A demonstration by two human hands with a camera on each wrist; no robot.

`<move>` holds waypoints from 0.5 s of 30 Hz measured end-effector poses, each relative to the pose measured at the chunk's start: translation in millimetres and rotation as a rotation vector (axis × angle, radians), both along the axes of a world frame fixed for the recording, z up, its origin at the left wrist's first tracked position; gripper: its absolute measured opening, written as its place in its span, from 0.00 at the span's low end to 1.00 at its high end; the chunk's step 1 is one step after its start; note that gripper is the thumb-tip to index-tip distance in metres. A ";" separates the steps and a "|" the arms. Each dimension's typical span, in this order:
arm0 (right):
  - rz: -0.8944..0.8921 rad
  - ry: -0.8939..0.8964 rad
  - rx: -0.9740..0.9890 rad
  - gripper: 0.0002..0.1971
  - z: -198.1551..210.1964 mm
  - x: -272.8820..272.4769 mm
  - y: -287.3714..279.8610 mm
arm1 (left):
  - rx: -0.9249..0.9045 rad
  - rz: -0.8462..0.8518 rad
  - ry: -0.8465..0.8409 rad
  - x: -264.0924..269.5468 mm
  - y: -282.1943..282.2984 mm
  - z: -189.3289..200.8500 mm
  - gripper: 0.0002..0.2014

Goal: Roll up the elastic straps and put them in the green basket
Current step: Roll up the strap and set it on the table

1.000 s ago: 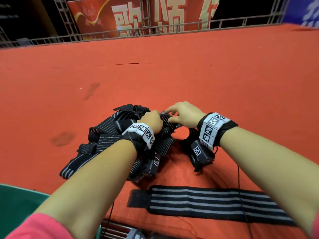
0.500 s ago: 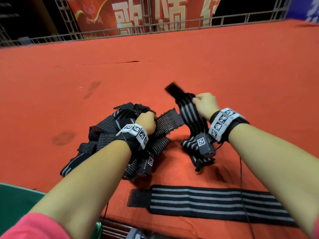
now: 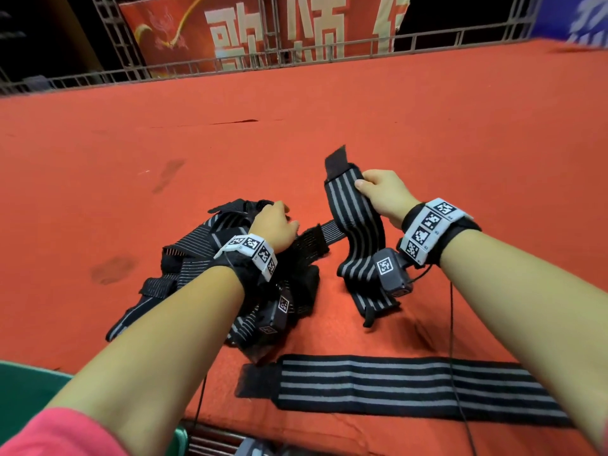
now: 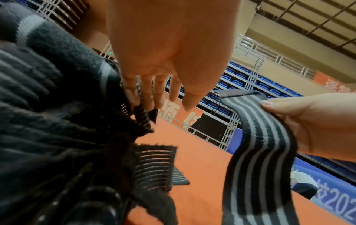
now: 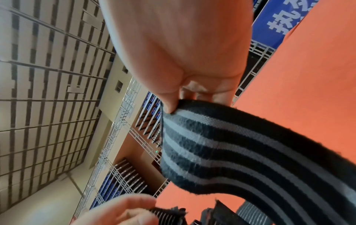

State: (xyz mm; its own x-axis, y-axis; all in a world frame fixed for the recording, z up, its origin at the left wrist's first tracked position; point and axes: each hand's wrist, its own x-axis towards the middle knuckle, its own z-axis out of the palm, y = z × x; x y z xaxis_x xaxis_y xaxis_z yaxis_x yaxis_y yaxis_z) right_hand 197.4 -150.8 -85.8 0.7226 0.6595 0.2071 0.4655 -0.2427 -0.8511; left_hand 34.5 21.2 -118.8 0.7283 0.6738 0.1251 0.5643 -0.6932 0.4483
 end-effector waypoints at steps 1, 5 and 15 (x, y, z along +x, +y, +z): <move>0.033 -0.003 0.015 0.11 2.5 -2.0 0.1 | -0.014 -0.031 -0.050 1.1 -3.6 4.6 0.21; 0.151 -0.069 -0.010 0.10 18.3 -20.2 -7.3 | -0.269 -0.140 -0.348 1.8 -26.2 34.0 0.20; 0.293 -0.115 -0.154 0.08 34.5 -54.1 -29.5 | -0.422 -0.084 -0.629 -24.5 -51.9 80.9 0.09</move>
State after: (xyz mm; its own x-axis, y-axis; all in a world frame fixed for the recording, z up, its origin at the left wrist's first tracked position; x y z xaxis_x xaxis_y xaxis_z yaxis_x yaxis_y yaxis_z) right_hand 143.3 -180.3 -51.3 0.4755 0.8654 0.1579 0.6249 -0.2059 -0.7531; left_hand 10.0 -30.7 -37.9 0.6558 0.7019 0.2780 0.0674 -0.4212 0.9045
